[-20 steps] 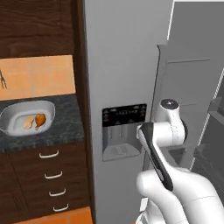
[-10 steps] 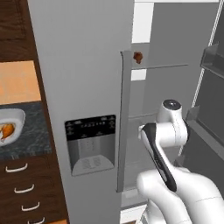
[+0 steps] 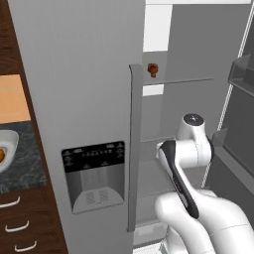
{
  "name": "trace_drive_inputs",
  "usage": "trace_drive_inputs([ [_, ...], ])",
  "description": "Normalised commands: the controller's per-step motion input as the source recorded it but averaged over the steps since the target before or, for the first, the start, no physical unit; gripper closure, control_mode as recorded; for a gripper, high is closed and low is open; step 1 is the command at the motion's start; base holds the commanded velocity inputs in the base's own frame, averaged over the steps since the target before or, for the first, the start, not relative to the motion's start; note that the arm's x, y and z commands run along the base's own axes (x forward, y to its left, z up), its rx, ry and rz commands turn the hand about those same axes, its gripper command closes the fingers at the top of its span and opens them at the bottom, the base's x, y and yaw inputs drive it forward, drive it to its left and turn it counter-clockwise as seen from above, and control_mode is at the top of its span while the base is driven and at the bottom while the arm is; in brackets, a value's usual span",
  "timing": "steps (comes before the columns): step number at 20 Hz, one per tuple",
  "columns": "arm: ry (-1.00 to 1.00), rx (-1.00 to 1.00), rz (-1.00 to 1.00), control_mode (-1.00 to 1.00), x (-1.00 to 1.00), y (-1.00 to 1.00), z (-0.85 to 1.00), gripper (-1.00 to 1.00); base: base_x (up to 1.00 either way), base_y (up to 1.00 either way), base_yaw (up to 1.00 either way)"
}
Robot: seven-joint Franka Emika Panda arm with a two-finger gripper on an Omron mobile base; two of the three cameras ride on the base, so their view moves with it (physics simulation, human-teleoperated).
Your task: Place one squash and one chicken drumstick in each tupperware on the nearby counter, to pack two identical lunches.
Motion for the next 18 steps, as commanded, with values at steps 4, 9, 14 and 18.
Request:
trace_drive_inputs([
  [4, 0.00, 0.00, 0.00, 1.00, 0.00, 0.00, 0.00, -1.00, 0.23, -0.23, 0.00],
  [9, -0.10, 0.01, 0.00, -1.00, 0.00, -0.11, 0.55, -1.00, 0.00, -0.14, 0.00],
  [14, -0.39, -0.02, 0.01, -1.00, -0.04, 0.00, 1.00, -1.00, 0.00, 0.00, 0.00],
  [18, -0.31, -0.08, 0.05, -1.00, -0.11, 0.03, 1.00, -1.00, 0.00, 0.00, 0.00],
])
